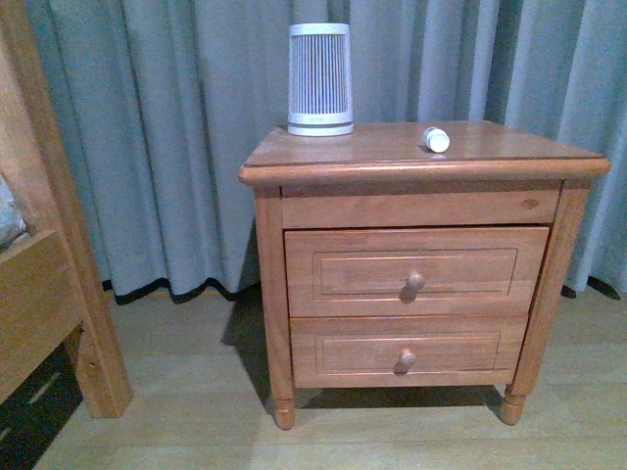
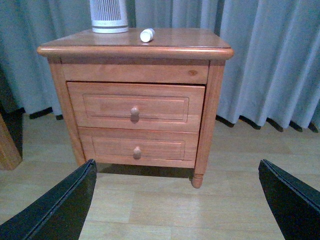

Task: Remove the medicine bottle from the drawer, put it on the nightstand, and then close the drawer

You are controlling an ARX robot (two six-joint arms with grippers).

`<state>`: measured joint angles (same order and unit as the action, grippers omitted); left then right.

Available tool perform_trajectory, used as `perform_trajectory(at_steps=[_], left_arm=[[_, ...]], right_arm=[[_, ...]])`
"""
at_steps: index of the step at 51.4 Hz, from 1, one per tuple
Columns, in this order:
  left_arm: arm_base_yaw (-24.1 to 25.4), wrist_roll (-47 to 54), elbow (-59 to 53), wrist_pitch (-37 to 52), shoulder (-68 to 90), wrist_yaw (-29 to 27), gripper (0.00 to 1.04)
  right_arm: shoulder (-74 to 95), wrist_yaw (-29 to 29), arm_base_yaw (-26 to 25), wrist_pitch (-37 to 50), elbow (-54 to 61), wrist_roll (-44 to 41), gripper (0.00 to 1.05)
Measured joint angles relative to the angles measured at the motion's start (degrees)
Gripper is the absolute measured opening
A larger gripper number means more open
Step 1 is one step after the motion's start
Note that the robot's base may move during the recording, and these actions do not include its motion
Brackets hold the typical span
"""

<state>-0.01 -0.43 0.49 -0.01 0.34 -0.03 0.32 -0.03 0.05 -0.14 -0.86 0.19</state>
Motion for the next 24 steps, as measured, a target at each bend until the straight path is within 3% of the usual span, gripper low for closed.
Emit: perform_trajectory(at_steps=[24], left_arm=[[0.0, 0.0, 0.0, 0.0, 0.0, 0.0, 0.98]], right_arm=[[0.0, 0.0, 0.0, 0.0, 0.0, 0.02, 0.98]])
